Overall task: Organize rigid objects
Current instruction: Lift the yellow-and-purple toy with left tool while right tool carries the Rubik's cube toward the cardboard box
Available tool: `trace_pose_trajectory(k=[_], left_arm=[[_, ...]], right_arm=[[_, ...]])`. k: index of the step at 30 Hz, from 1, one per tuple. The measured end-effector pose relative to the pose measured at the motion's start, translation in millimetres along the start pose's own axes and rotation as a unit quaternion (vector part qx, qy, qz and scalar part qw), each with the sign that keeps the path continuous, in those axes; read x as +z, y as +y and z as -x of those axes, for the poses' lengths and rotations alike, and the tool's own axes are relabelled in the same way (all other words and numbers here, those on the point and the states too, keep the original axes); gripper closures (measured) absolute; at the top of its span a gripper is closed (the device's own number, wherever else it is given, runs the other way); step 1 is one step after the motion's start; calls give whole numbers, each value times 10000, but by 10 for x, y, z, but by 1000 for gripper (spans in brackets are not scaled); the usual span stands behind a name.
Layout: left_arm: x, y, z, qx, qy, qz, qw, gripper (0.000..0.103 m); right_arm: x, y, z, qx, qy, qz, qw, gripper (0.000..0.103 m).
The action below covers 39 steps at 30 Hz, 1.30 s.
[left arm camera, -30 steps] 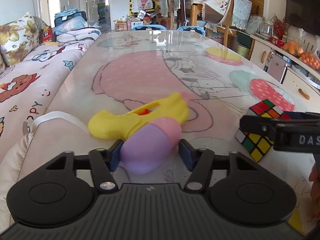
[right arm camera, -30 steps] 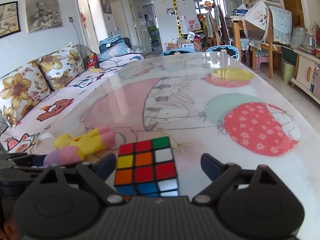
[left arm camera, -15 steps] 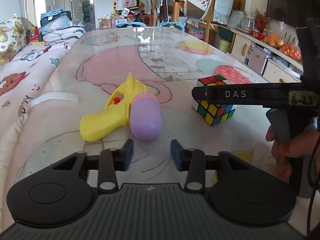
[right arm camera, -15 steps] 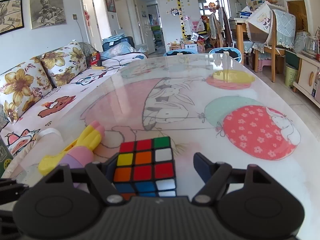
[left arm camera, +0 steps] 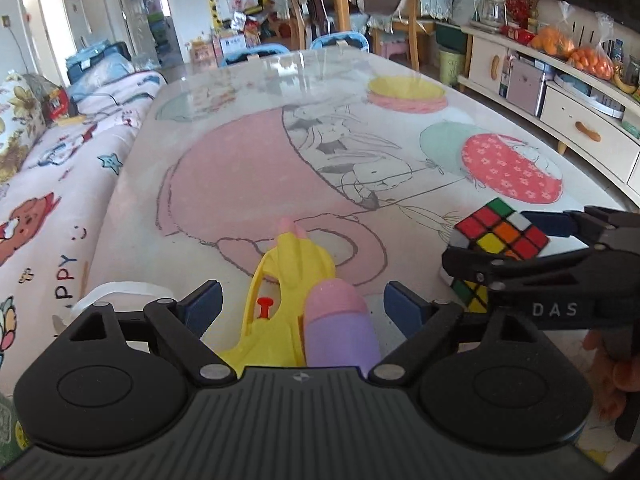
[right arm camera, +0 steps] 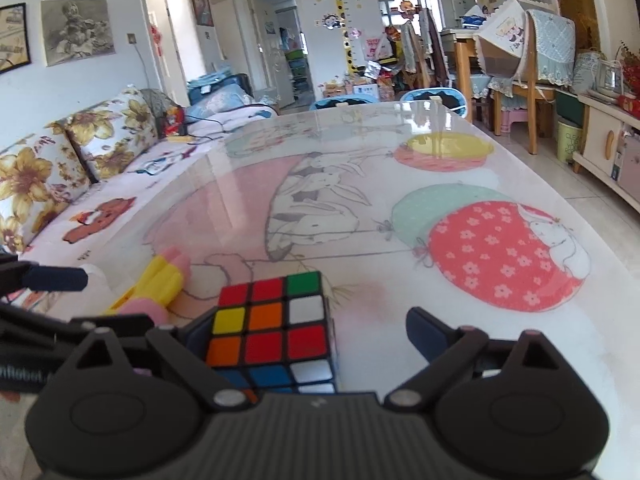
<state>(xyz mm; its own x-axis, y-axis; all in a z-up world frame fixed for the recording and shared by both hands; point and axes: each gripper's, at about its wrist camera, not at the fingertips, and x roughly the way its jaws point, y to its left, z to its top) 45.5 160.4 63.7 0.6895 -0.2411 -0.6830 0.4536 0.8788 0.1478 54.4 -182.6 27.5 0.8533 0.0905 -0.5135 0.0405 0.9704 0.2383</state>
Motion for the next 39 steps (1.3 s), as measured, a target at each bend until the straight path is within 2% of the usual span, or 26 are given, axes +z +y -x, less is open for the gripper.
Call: trace_pose_trajectory(k=[3,7,10,13,15,17,28,39], left_arm=[[17,54,-103,150,212,43,9997,0],[-89,46,-198,82,431,-21,9990,0],[-156,62,-182,98,264,60,9996,0],[-191,113,-171,-11,226,394,9990,1],[-209,70,-143,90,145,430,9989,4],[-221,28,-133,214,89,480,9986,5],[-423,-171,146,726,-35,739,9946,5],[-697,-224,498,883,-95,943,9916,5]], right_arm=[[11,-104,-10,207,17,-308,9993,5],[19,-138,-2,204,34,-399,9990,4],[10,-103,4,179,18,-331,9993,8],[-5,-39,0,152,11,-132,9998,24],[-15,10,-7,147,17,64,9999,44],[-22,58,-11,131,33,235,9996,48],[-80,119,51,161,58,403,9990,48],[-234,319,228,-29,-41,716,9974,50]])
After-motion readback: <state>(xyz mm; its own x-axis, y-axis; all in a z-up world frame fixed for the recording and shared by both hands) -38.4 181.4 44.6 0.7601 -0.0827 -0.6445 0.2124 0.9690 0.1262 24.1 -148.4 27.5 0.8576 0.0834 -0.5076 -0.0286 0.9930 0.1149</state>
